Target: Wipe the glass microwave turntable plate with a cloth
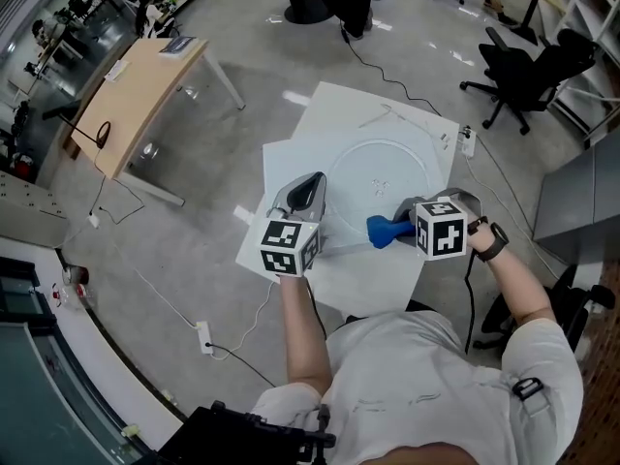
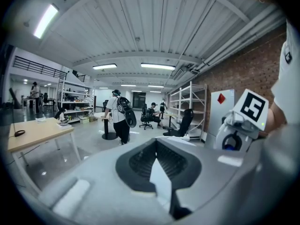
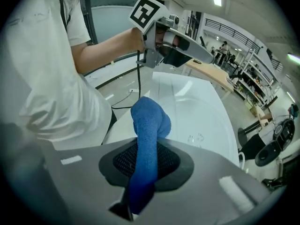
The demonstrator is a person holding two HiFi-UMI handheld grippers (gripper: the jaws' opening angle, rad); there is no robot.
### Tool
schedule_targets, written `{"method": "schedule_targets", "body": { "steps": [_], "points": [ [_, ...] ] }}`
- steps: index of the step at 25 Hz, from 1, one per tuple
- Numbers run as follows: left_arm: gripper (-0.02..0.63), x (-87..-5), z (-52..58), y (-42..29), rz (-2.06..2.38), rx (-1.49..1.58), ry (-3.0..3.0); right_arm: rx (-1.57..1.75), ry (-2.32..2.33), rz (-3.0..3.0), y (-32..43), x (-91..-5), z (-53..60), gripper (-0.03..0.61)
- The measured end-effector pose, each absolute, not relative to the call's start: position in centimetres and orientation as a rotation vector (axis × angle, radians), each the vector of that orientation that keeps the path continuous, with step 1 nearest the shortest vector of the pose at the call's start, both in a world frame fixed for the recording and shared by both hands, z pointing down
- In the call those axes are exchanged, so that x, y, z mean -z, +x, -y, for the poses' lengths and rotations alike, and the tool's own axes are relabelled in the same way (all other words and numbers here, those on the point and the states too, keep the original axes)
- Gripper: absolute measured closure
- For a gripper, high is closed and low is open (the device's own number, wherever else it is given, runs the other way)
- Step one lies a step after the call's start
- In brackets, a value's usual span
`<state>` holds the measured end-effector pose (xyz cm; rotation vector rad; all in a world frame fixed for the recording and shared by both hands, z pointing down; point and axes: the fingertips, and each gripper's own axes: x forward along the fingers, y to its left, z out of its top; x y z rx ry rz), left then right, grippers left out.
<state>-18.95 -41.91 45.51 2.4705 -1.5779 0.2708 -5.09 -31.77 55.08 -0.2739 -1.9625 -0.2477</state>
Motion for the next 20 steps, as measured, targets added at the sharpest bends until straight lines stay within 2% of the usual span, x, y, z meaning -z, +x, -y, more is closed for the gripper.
{"method": "schedule_targets", "body": {
  "steps": [6,11,16,20],
  "points": [
    [0.615,-44.9,41.0,-19.5,1.586,-0.248,2.429,0.242,-0.240,2.086,-12.1,-55.7,35.6,0.508],
    [0.615,-44.8,40.5,-20.4,1.604,-0.253,2.416,0.087,-0.090,2.202,-15.1,-55.9,41.1,0.506],
    [0.615,-44.6,40.6,-20.7,1.600,-0.260,2.423,0.305,0.216,2.106,-12.8,-55.0,49.5,0.506],
    [0.615,-44.7,40.7,-20.2,1.583,-0.255,2.438,0.267,0.299,2.015,-7.2,-55.4,51.6,0.506]
  ]
}}
